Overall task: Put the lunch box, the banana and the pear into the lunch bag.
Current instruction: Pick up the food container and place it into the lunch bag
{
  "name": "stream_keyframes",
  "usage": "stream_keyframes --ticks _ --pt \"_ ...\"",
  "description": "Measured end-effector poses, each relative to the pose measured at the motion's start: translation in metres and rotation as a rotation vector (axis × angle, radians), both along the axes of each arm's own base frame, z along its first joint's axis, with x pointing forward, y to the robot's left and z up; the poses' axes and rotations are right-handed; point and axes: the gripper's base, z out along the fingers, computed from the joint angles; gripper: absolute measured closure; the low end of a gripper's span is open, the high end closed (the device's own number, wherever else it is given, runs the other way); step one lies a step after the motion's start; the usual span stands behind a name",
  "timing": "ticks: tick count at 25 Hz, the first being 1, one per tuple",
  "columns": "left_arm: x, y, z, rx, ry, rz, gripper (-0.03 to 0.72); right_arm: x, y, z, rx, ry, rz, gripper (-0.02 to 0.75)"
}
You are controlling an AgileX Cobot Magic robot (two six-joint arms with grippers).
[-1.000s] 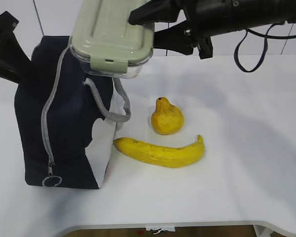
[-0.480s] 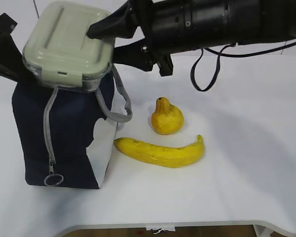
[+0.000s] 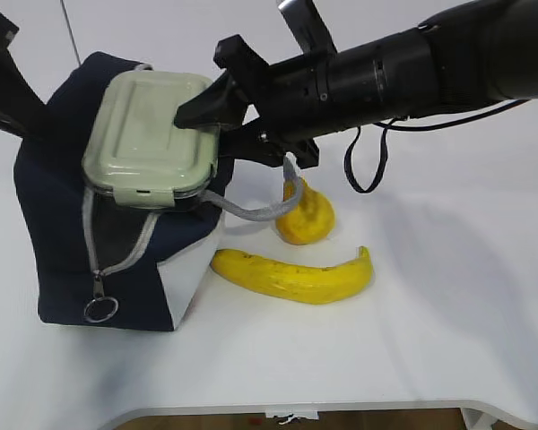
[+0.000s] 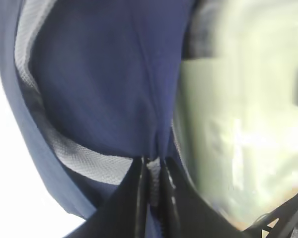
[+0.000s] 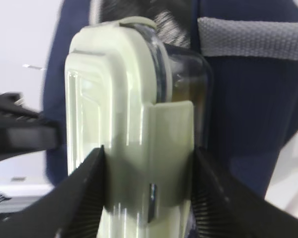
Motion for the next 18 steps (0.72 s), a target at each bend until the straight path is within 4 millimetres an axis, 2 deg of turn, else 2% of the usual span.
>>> stream_keyframes --ticks 9,18 --pt "-0.001 -0.001 0.002 -0.006 -0.028 -0.031 0.671 0.012 -0.004 -0.014 -0.076 -0.026 -0.08 0.367" --pt "-0.001 -0.008 0.008 -0.068 -0.122 -0.142 0.671 0.024 0.024 -0.014 -0.066 -0.067 -0.009 0.367"
